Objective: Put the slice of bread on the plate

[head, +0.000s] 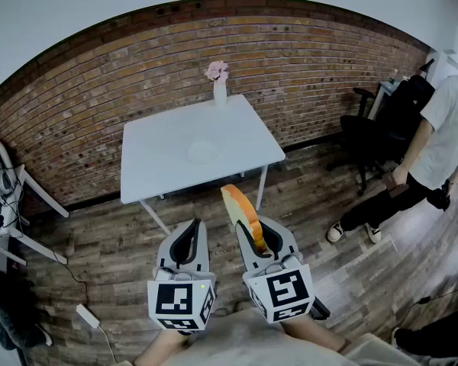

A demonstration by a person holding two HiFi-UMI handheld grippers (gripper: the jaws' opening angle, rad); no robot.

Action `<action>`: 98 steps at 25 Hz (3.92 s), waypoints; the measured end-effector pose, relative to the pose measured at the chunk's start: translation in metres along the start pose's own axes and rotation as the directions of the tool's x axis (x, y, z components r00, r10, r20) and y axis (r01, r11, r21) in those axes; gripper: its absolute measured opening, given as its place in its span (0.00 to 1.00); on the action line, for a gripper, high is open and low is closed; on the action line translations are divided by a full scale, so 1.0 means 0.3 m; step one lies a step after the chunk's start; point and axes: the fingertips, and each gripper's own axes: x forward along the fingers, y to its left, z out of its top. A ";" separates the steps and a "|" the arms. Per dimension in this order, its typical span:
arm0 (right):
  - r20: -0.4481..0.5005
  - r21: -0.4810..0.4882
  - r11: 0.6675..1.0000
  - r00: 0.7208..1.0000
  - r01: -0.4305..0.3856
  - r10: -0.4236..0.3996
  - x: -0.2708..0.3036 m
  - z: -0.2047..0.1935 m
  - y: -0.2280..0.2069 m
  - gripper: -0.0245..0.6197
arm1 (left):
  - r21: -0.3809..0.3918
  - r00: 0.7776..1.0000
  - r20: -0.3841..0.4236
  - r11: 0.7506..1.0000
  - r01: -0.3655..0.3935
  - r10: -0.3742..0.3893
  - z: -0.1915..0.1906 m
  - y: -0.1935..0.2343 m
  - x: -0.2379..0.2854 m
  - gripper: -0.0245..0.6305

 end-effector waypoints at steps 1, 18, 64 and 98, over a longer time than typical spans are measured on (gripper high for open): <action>0.000 0.001 1.000 1.000 0.001 -0.001 0.003 -0.001 -0.007 0.18 | 0.001 1.000 0.001 1.000 0.000 0.000 0.001 -0.003 0.006 0.05; 0.001 0.049 0.997 0.998 -0.055 0.055 0.070 -0.055 -0.140 0.19 | -0.014 0.997 -0.014 0.997 -0.070 0.070 -0.044 -0.010 0.129 0.05; -0.240 0.100 0.991 0.969 0.086 -0.060 1.450 -0.216 -0.444 0.19 | -0.055 0.992 -0.102 0.996 0.072 -0.078 -0.156 0.880 1.362 0.05; -0.413 0.230 0.958 0.874 -0.174 0.258 1.763 -0.576 -0.404 0.18 | -0.080 0.955 -0.293 0.997 0.009 -0.032 -0.438 0.920 1.482 0.05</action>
